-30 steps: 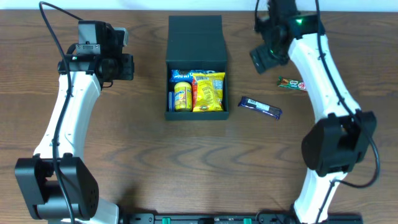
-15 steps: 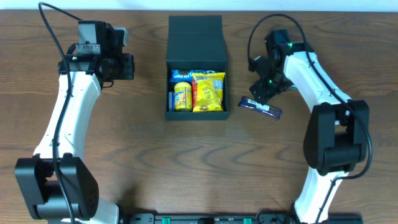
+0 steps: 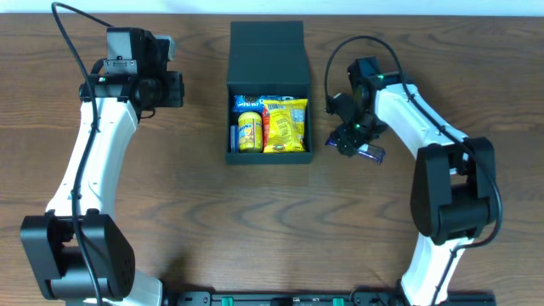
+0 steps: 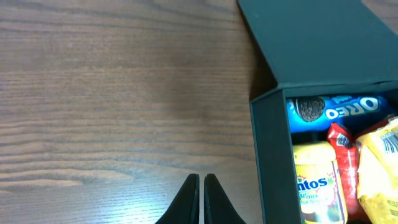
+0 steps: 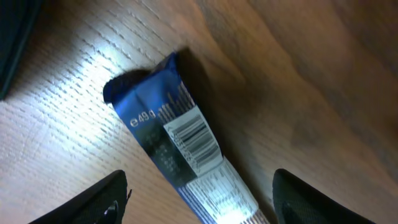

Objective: Pack container
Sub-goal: 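Move the right gripper to the dark blue snack bar and grasp it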

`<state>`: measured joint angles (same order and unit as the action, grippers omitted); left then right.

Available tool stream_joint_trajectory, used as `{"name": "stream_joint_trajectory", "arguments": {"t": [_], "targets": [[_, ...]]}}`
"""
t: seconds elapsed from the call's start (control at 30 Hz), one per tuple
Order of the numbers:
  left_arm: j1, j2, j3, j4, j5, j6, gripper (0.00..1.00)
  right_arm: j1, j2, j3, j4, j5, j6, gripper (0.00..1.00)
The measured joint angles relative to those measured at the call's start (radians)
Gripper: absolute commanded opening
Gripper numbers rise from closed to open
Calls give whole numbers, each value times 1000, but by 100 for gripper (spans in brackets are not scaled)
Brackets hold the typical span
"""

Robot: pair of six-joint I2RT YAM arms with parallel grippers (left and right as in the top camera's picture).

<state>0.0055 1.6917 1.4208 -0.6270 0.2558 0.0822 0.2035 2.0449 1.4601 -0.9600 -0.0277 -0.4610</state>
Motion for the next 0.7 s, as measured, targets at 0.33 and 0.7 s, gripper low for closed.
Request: {"name": "stream_joint_trajectory", "arguments": {"t": [0.33, 0.7], "targets": [[0, 0, 0, 3, 0, 0, 6, 0, 0, -59, 54, 1, 0, 66], [0, 0, 0, 2, 0, 0, 6, 0, 0, -64, 105, 1, 0, 57]]}}
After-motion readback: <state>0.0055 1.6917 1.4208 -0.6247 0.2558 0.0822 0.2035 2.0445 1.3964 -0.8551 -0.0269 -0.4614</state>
